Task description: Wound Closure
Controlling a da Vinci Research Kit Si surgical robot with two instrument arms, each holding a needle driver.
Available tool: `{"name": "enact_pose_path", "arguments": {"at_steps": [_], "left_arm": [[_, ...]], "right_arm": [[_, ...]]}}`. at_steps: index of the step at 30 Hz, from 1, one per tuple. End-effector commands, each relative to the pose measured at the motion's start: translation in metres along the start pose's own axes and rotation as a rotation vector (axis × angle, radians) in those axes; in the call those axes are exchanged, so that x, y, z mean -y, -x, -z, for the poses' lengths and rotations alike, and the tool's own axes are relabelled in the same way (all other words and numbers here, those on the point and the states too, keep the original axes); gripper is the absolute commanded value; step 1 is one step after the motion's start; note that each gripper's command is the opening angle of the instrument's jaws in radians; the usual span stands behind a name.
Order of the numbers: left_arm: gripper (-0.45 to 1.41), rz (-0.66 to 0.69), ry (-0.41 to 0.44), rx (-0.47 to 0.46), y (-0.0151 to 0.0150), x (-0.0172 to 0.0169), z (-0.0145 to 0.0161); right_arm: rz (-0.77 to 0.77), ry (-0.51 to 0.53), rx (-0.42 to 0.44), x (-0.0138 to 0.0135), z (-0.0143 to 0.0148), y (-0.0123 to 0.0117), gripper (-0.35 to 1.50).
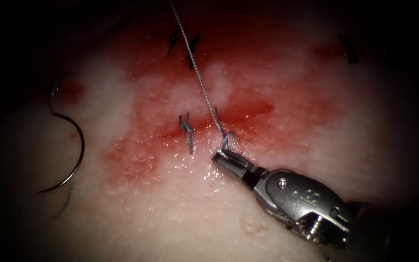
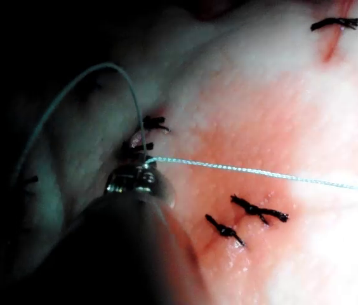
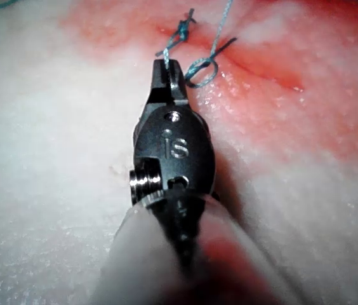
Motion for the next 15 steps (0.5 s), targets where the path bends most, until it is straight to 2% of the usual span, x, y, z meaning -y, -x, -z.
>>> {"name": "enact_pose_path", "arguments": {"at_steps": [1, 9, 15], "left_arm": [[-0.45, -0.005, -0.019, -0.006, -0.0002, 0.0012, -0.0015], [-0.45, -0.028, -0.054, -0.002, -0.0004, 0.0035, -0.0036], [-0.45, -0.055, -0.134, -0.008, -0.0008, 0.007, -0.0052]], "right_arm": [[0.01, -0.003, 0.001, 0.0009, 0.0001, 0.0008, -0.35], [0.012, -0.009, -0.001, 0.0018, 0.0015, 0.0012, -0.35], [0.03, -0.012, -0.001, 0.0022, 0.002, 0.0012, -0.35]]}}
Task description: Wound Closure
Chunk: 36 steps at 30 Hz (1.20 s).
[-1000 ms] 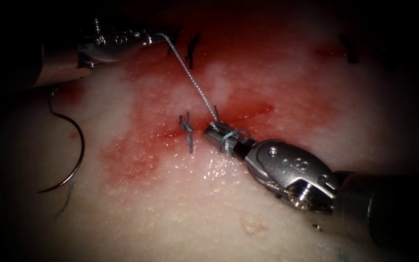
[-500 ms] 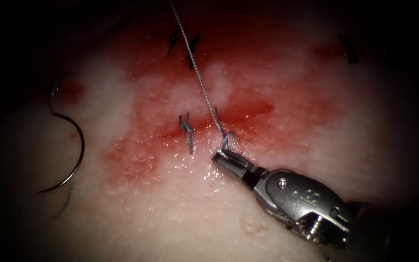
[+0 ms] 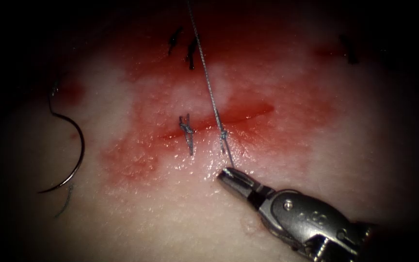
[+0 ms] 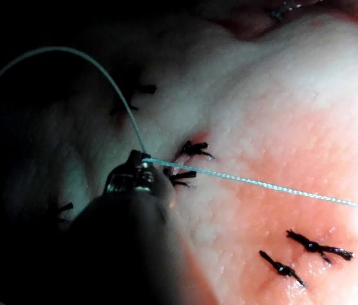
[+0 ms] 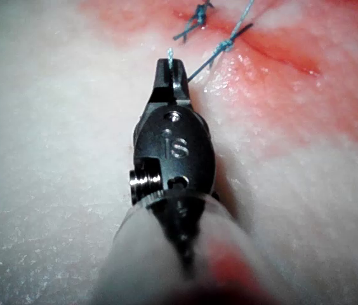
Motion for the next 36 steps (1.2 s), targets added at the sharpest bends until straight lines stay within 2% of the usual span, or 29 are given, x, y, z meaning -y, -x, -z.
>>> {"name": "enact_pose_path", "arguments": {"at_steps": [1, 3, 9, 20, 36], "left_arm": [[-0.45, 0.002, -0.017, -0.005, -0.0002, 0.0008, -0.0011], [-0.45, -0.009, -0.054, -0.012, -0.0004, 0.0016, -0.0019], [-0.45, -0.029, -0.073, 0.0, -0.0008, 0.0021, -0.0029], [-0.45, -0.1, -0.122, 0.024, -0.0017, 0.0041, -0.0039], [-0.45, -0.125, -0.168, 0.067, -0.0012, 0.0058, -0.0031]], "right_arm": [[-0.001, -0.003, 0.001, 0.0005, -0.0004, 0.0007, -0.35], [0.001, -0.009, -0.004, 0.0004, -0.0001, 0.001, -0.35], [0.021, -0.013, 0.036, 0.0008, 0.0009, 0.0027, -0.35], [0.07, -0.019, 0.174, 0.0031, 0.004, 0.0086, -0.35], [0.072, -0.018, 0.18, 0.0043, 0.0044, 0.0089, -0.35]]}}
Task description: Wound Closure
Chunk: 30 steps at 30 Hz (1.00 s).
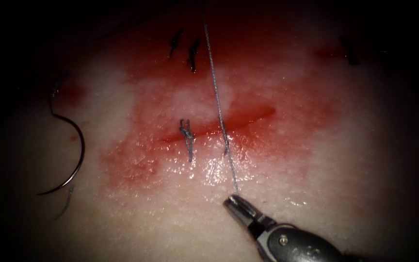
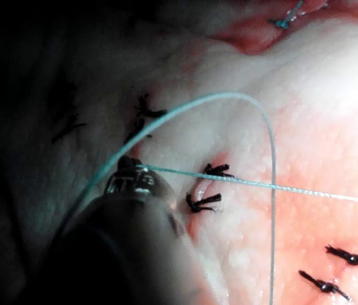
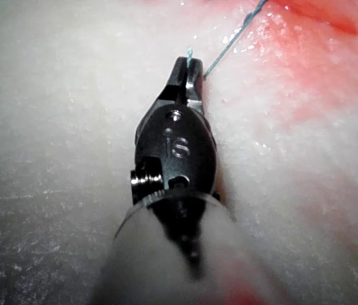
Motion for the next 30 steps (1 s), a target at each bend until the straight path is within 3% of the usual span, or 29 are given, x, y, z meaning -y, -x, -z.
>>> {"name": "enact_pose_path", "arguments": {"at_steps": [1, 5, 7, 9, 10, 11, 12, 13, 18, 21, 26, 30], "left_arm": [[-0.45, -0.004, -0.003, -0.002, -0.0002, 0.0002, -0.0008], [-0.45, 0.033, 0.008, -0.048, -0.0012, -0.002, 0.0009], [-0.45, 0.036, 0.016, -0.065, -0.0019, -0.0032, 0.002], [-0.45, 0.04, 0.027, -0.084, -0.0026, -0.0041, 0.003], [-0.45, 0.046, 0.039, -0.099, -0.0034, -0.005, 0.0044], [-0.45, 0.049, 0.041, -0.106, -0.0037, -0.0054, 0.0049], [-0.45, 0.049, 0.041, -0.106, -0.0037, -0.0054, 0.0049], [-0.45, 0.064, 0.061, -0.125, -0.0045, -0.0061, 0.0064], [-0.45, 0.081, 0.097, -0.143, -0.0056, -0.0078, 0.0095], [-0.45, 0.095, 0.144, -0.152, -0.0064, -0.0115, 0.0152], [-0.45, 0.111, 0.167, -0.155, -0.0066, -0.0134, 0.019], [-0.45, 0.135, 0.197, -0.158, -0.0067, -0.0154, 0.0231]], "right_arm": [[-0.004, -0.004, -0.006, 0.0007, -0.0005, 0.0004, -0.35], [-0.021, -0.111, -0.12, -0.0002, -0.0012, -0.0017, -0.35], [-0.022, -0.126, -0.132, -0.0007, -0.0014, -0.0022, 0.09], [-0.024, -0.127, -0.129, -0.0009, -0.0014, -0.0025, 0.36], [-0.026, -0.128, -0.128, -0.0012, -0.0016, -0.0028, 0.76], [-0.027, -0.128, -0.133, -0.0013, -0.0016, -0.0028, 0.91], [-0.027, -0.128, -0.133, -0.0013, -0.0016, -0.0028, 0.91], [-0.029, -0.129, -0.137, -0.0014, -0.0016, -0.0031, 1.13], [-0.041, -0.134, -0.149, -0.0018, -0.0012, -0.0037, 1.25], [-0.058, -0.144, -0.168, -0.0026, -0.0002, -0.0056, 1.26], [-0.073, -0.148, -0.164, -0.0033, -0.0003, -0.0074, 1.23], [-0.132, -0.224, -0.142, -0.0047, -0.0011, -0.0102, 1.26]]}}
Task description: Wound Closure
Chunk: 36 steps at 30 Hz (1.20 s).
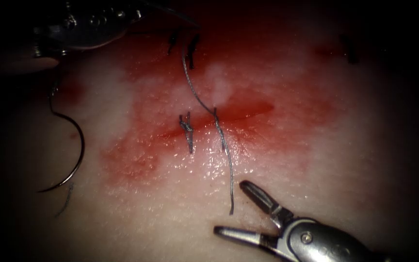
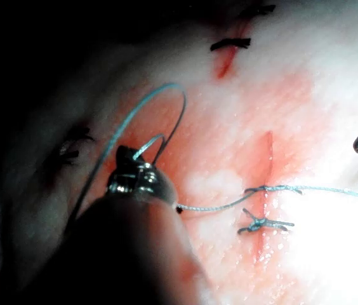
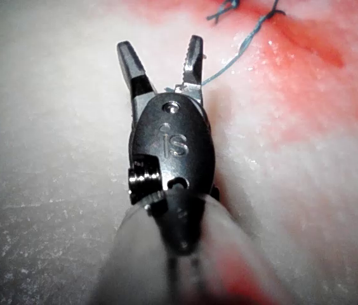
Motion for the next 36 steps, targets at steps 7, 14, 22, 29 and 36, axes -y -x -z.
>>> {"name": "enact_pose_path", "arguments": {"at_steps": [7, 14, 22, 29, 36], "left_arm": [[-0.45, 0.01, 0.02, 0.016, -0.0003, -0.0036, 0.0015], [-0.45, 0.088, 0.107, -0.044, -0.0001, -0.0102, 0.0013], [-0.45, 0.187, 0.196, -0.092, 0.0009, -0.015, 0.0013], [-0.45, 0.267, 0.271, -0.154, 0.0008, -0.0163, 0.0012], [-0.45, 0.418, 0.408, -0.261, 0.0007, -0.0161, 0.0006]], "right_arm": [[-0.13, -0.1, -0.01, -0.0018, -0.0031, -0.0033, 0.45], [0.1, -0.172, 0.137, -0.003, -0.0073, -0.0024, -0.35], [0.126, -0.234, 0.039, -0.0039, -0.0111, -0.0008, -0.35], [0.118, -0.224, -0.076, -0.0068, -0.0142, -0.0017, -0.35], [0.101, -0.302, -0.111, -0.0073, -0.0157, -0.0025, -0.35]]}}
